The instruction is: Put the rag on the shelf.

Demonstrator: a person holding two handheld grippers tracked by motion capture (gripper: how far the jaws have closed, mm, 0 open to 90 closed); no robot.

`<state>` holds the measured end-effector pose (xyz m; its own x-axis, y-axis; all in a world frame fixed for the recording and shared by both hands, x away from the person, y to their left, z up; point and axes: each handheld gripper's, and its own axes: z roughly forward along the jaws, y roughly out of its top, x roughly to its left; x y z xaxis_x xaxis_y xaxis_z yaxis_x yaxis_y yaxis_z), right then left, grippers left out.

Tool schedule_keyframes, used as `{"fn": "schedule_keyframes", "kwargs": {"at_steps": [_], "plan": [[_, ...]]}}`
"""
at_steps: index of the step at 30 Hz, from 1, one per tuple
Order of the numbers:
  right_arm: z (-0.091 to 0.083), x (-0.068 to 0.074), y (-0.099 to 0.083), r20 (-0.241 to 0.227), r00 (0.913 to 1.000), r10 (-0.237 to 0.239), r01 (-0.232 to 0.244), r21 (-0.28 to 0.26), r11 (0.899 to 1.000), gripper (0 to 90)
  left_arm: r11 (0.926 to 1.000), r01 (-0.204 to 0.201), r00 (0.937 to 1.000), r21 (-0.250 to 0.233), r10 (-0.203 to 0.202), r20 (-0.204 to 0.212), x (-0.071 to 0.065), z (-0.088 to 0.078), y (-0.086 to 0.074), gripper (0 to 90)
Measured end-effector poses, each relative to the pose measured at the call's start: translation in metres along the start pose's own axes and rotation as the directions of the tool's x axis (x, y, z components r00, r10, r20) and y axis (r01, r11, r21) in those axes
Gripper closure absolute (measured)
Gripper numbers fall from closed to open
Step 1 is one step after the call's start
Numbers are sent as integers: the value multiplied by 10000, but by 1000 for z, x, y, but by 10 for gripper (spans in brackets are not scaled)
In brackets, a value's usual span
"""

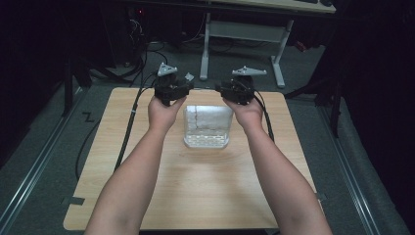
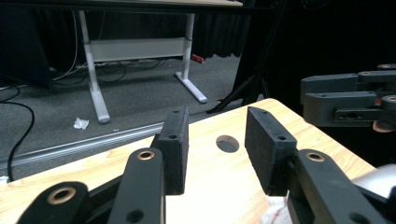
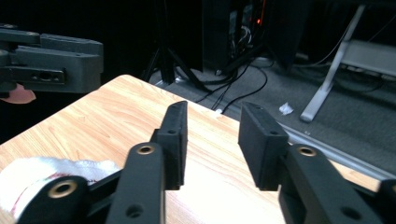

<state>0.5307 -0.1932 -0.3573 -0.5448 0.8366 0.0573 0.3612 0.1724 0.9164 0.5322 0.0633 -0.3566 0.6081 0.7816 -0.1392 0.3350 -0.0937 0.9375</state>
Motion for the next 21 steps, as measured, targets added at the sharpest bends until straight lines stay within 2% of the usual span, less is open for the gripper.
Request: {"fn": "schedule_keyframes", "kwargs": {"at_steps": [2, 6, 10, 13, 16, 19, 21], "plan": [[-9, 4, -3, 134, 9998, -156, 157, -65, 9999, 606, 9999, 157, 9999, -38, -157, 41, 0, -8, -4, 600], [-28, 11, -14, 325, 9984, -472, 480, -242, 9986, 596, 9996, 208, 9998, -213, -207, 45, -1, -25, -15, 590], [-47, 16, -27, 273, 9981, -548, 559, -418, 9976, 589, 9999, -43, 10000, -92, 44, 39, -5, -42, -29, 576], [-61, 19, -36, 321, 9974, -644, 661, -567, 9962, 570, 9999, -115, 9999, -79, 115, 95, -8, -55, -41, 572], [-76, 22, -47, 555, 9938, -962, 993, -574, 9934, 549, 9994, -338, 9994, 25, 338, 68, -10, -68, -54, 568], [-91, 23, -60, 568, 9944, -886, 925, -701, 9932, 532, 9991, -410, 9992, 120, 410, 35, -9, -82, -72, 562], [-100, 25, -70, 612, 9940, -903, 943, -657, 9934, 512, 9993, -305, 9995, 227, 303, 95, -9, -93, -86, 552]]}}
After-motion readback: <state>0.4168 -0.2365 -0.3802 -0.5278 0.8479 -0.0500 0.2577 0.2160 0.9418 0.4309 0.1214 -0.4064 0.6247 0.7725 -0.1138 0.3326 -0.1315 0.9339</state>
